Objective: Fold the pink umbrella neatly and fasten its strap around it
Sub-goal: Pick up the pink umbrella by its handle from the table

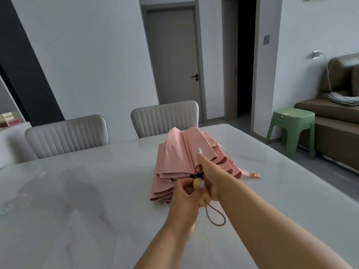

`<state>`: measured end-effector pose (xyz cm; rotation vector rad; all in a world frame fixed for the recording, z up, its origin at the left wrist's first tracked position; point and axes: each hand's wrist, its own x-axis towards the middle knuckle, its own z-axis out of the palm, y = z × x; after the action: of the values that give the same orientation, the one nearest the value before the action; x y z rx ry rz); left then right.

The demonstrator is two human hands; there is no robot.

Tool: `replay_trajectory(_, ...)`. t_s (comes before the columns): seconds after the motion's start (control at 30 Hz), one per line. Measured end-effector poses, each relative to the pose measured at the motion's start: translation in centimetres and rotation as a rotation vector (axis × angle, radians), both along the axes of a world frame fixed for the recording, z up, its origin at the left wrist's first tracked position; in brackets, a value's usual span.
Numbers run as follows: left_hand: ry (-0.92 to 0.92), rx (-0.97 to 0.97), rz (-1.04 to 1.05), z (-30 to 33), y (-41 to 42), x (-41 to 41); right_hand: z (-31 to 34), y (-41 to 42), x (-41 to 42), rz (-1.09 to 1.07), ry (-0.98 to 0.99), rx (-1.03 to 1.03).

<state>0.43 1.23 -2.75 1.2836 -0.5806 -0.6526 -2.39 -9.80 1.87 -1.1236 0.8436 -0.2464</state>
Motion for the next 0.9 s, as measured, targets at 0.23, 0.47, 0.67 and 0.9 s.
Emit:
replay_trajectory(0.23,-0.309,0.301,0.323,2.2,2.4,0.1,0.0,2.2,-0.5,0.006,0.049,-0.062)
replay_trajectory(0.47,-0.544,0.23,0.562,6.7,4.2,4.5,1.5,2.8,-1.4,0.065,0.035,-0.197)
replay_trajectory(0.67,-0.636,0.107,0.461,11.0,3.5,5.7,3.9,3.7,-2.4,0.109,0.07,-0.472)
replay_trajectory(0.9,-0.736,0.151,0.31,13.3,1.5,6.5,2.8,4.1,-2.0,0.088,0.029,-0.579)
